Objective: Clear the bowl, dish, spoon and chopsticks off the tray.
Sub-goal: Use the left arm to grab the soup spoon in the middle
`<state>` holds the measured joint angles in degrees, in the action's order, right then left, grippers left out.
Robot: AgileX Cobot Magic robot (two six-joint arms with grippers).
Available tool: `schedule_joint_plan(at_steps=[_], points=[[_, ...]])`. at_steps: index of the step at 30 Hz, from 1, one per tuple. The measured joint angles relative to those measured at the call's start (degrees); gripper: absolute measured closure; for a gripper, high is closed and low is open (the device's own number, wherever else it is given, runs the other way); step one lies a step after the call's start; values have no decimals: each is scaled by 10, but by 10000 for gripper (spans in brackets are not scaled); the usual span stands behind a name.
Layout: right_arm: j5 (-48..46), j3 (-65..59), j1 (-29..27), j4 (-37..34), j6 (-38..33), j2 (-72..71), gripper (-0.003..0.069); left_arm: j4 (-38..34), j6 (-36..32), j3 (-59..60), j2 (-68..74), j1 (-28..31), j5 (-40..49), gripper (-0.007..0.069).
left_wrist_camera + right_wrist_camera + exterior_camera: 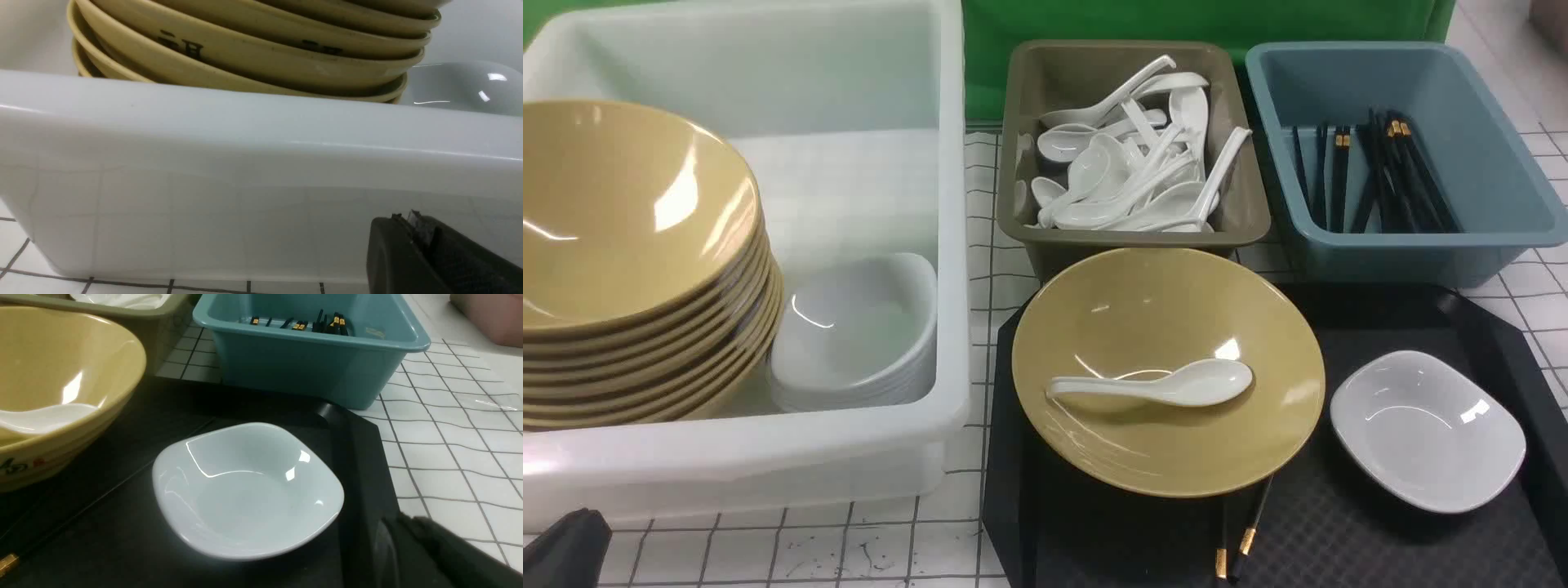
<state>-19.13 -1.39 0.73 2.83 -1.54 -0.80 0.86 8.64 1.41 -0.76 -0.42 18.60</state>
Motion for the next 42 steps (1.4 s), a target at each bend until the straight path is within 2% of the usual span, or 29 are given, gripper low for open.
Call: schedule_joint_plan(at_steps=[31,35,38,42], points=[[0,0,0,0,0,0,581,15,0,0,0,0,-3,638],[25,-1,0,0,0,0,580,17,0,1,0,0,-16,638],[78,-2,0,0,0,0,580,17,2,1,0,0,-66,638],[191,-2,0,0,-4,0,575,17,3,1,0,0,-219,638]])
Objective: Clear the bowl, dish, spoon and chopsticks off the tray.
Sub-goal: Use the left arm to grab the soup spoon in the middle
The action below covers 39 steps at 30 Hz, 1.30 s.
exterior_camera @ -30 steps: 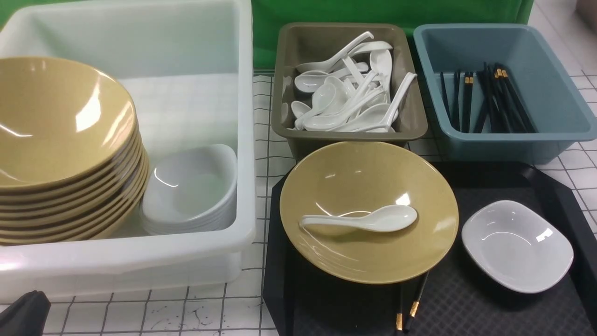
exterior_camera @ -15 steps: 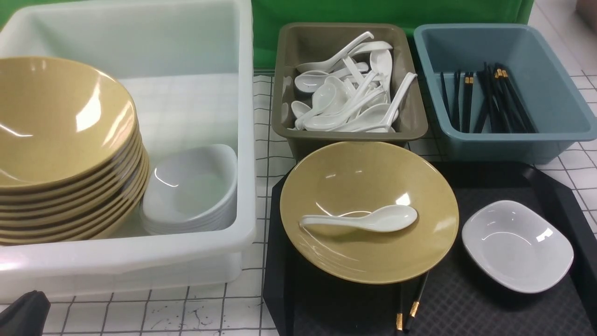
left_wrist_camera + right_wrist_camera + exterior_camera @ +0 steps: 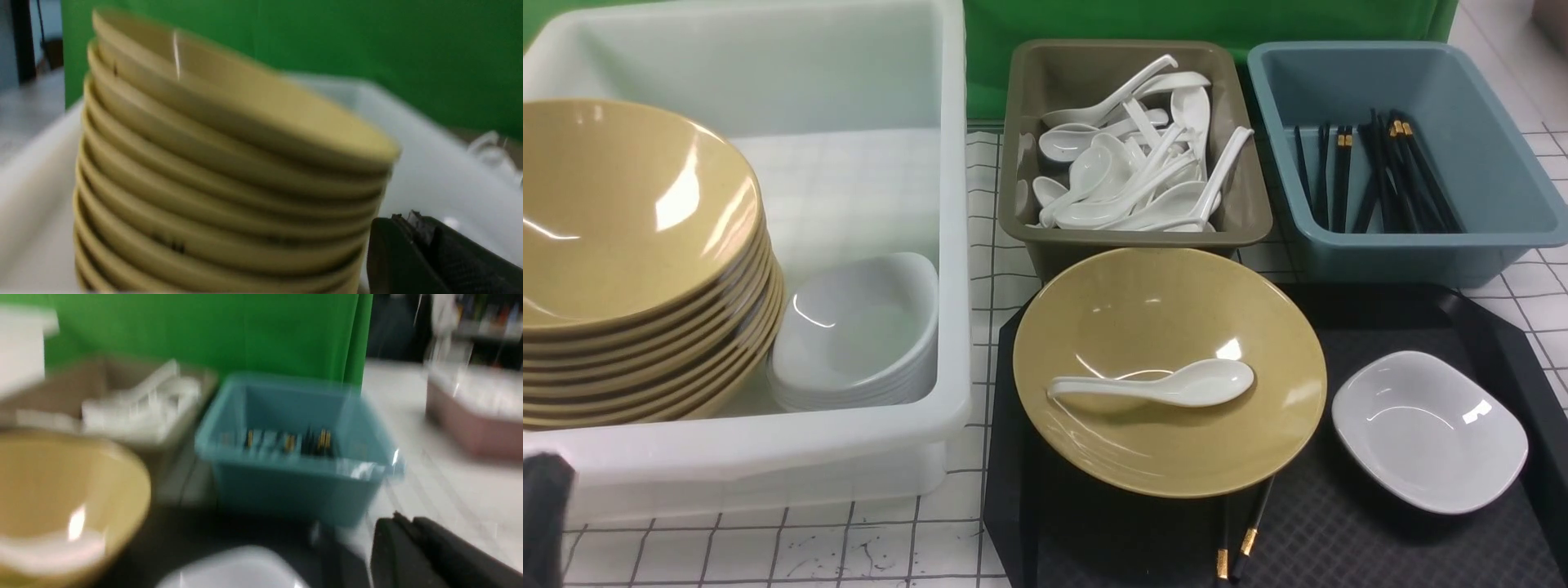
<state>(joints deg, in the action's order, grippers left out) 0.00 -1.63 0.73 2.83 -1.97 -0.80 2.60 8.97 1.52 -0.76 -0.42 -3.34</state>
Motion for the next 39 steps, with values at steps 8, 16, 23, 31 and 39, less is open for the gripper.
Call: schedule_joint_plan(at_steps=[8,16,23,31,39], points=[[222,0,0,0,-10,0,565,9,15,0,0,0,-297,638],[390,0,0,-6,108,0,557,7,84,-37,0,0,-395,638],[253,148,0,-13,151,50,569,118,60,-281,86,0,-129,638],[-87,319,0,-15,38,223,604,121,123,-445,359,-16,122,636],[-400,335,12,-69,-104,396,613,-54,-57,-551,586,-188,416,636]])
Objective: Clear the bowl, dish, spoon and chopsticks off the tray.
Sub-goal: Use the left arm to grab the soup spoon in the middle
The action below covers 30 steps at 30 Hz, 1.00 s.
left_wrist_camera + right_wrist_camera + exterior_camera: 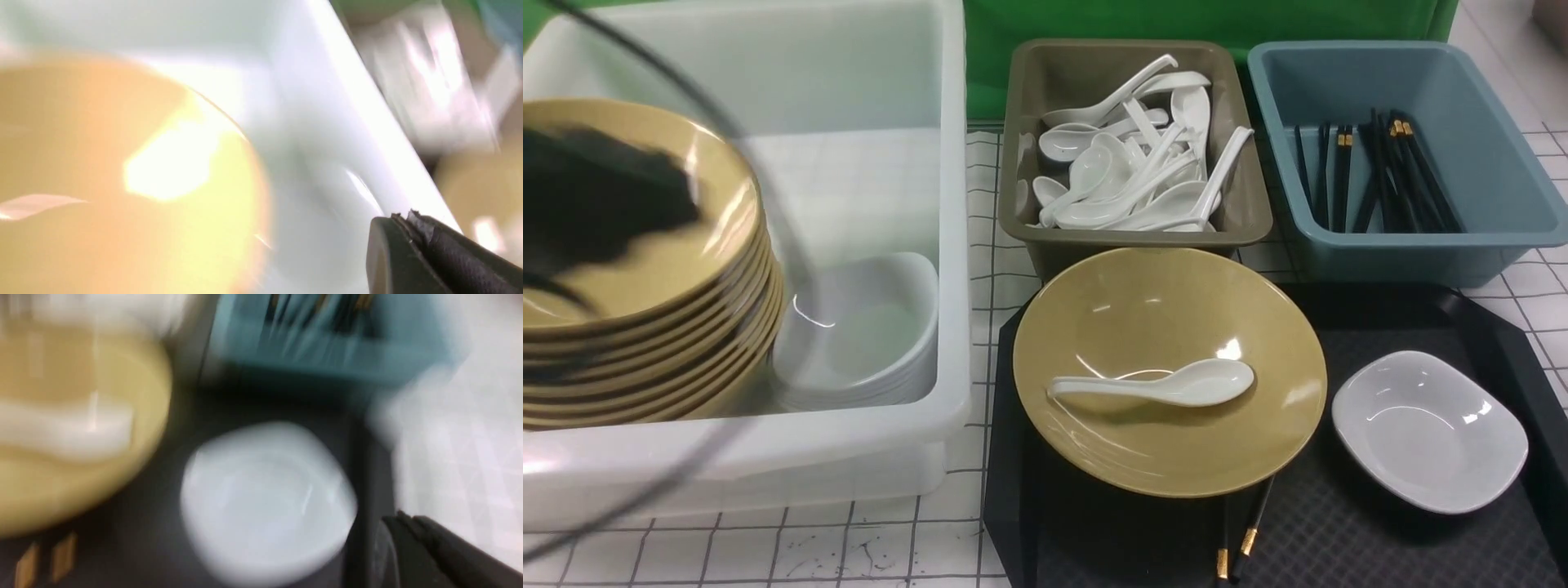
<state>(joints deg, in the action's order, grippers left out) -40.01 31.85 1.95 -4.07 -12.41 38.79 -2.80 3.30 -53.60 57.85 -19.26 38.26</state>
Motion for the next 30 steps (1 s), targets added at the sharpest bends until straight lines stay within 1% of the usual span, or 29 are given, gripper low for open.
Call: schedule_joint_plan(at_steps=[2,5,6,7,10,12,15,17,18,19,21,22,23,24,25,28,30], points=[[-24,-3,6,-40,-41,34,613,-60,-69,-27,56,-37,36,636],[-7,-18,21,-92,-95,56,613,-156,-164,-78,144,-83,81,636],[-5,-19,21,-96,-95,57,613,-156,-170,-82,150,-86,84,636],[21,-32,29,-114,-117,58,613,-196,-215,-114,195,-101,103,635],[52,-50,38,-139,-127,58,613,-217,-278,-182,271,-123,127,631],[58,-54,46,-150,-131,58,612,-212,-302,-228,319,-140,141,625],[64,-57,61,-161,-133,58,612,-164,-325,-300,393,-171,168,575],[70,-57,69,-163,-134,58,612,-116,-343,-342,443,-190,186,489],[73,-57,71,-163,-134,58,612,-103,-349,-352,456,-193,188,460],[77,-57,75,-163,-134,58,612,-77,-359,-367,480,-198,190,397],[78,-57,77,-163,-134,58,612,-50,-382,-385,523,-201,188,284],[78,-57,77,-163,-134,58,612,-50,-382,-386,523,-201,187,275],[78,-57,78,-163,-134,58,612,-42,-390,-388,533,-201,183,249],[78,-57,78,-163,-134,58,612,-29,-404,-391,555,-201,177,200],[78,-57,78,-163,-134,58,612,-23,-416,-392,569,-201,174,176],[78,-57,78,-163,-134,58,610,-9,-454,-392,604,-201,170,160],[78,-57,78,-164,-134,58,610,-8,-472,-392,618,-201,168,197]])
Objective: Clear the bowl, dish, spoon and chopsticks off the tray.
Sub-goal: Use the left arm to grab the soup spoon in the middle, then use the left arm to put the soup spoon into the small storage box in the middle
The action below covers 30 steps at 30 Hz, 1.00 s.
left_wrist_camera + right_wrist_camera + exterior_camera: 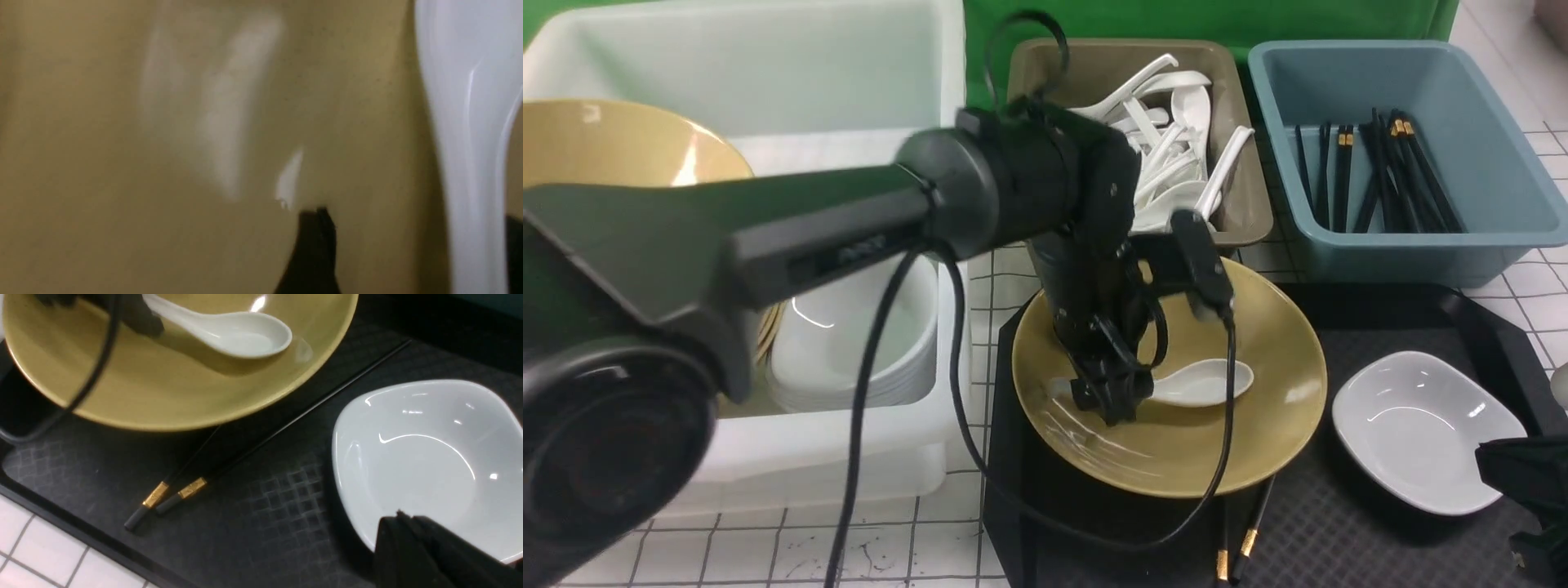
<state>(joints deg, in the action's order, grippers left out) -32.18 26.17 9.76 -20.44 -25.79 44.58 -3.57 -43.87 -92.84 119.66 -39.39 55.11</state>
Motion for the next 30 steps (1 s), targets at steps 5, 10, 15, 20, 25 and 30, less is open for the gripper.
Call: schedule_joint_plan(at_steps=[5,10,15,20,25,30], points=[[0,0,0,-7,0,0,607,-6,-13,-1,4,-1,4,455],[0,0,0,-8,0,0,603,-23,-11,-25,-18,-2,49,596],[0,0,0,-8,1,0,599,-35,-4,-102,-57,7,59,596],[0,0,0,-8,1,0,597,-61,32,-147,-54,47,-57,596],[1,0,0,-11,1,0,591,-66,118,-149,-1,92,-244,582],[1,0,0,-13,1,0,587,-5,147,-148,30,97,-269,379]])
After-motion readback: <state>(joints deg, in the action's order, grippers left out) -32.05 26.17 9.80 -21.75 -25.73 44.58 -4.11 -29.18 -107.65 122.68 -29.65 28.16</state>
